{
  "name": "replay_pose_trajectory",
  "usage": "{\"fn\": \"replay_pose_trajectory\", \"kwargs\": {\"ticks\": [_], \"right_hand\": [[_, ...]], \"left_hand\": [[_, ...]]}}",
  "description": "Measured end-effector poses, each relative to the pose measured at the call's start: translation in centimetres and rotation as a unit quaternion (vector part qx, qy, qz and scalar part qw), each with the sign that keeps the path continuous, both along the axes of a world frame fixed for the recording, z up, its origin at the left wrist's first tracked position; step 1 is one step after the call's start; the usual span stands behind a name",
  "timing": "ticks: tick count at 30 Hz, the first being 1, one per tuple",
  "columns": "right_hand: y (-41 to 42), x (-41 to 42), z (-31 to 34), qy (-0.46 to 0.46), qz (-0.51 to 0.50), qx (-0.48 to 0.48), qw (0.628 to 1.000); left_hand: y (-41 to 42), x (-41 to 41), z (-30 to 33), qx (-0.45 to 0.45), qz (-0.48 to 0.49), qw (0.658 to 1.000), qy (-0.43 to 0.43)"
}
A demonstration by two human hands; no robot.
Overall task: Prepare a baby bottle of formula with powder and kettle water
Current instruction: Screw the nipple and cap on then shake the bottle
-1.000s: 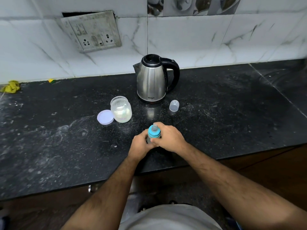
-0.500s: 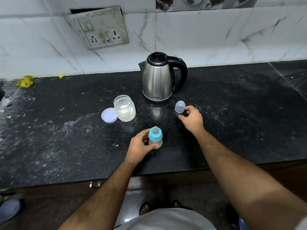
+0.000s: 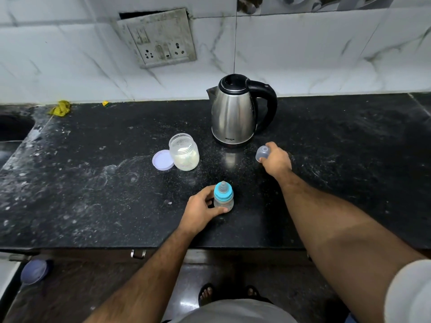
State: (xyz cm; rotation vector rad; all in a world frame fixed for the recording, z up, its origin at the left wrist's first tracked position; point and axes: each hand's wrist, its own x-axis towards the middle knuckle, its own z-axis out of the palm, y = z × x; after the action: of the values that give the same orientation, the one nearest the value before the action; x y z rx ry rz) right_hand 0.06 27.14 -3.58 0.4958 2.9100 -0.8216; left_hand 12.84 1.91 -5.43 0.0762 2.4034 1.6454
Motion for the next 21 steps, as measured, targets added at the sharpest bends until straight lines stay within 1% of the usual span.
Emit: {"fn": "replay_pose_trajectory", "kwargs": {"ticks": [5,10,13,17,19,21], "right_hand": [[-0.4,1.0,0.2,0.025,-0.012,-0.042,0.999],[-2.5,3.4,1.5,0.073,0.007,-0.143,0.987],[-4.2,5.9,3.2,0.103,0.012,-0.217,0.971],[-6.3,9.8,5.5,0.147,0.062,-0.293,0.943],[-7.2,11.7,6.2,0.175,0.084,-0.320,0.927],[-7.9,13.0,6.5,0.205,0.100,-0.322,0.919]], "left_hand": [[-0.1,0.2,0.4,0.002,0.001,1.000,-0.001],[-0.3,0.2,0.4,0.003,0.002,1.000,0.006],[-0.3,0.2,0.3,0.004,0.003,1.000,0.009],[-0.3,0.1,-0.1,0.006,0.004,1.000,0.011],[-0.4,0.1,-0.2,0.010,-0.001,1.000,0.014],[-0.6,0.0,-0.4,0.016,-0.006,1.000,0.018]]}}
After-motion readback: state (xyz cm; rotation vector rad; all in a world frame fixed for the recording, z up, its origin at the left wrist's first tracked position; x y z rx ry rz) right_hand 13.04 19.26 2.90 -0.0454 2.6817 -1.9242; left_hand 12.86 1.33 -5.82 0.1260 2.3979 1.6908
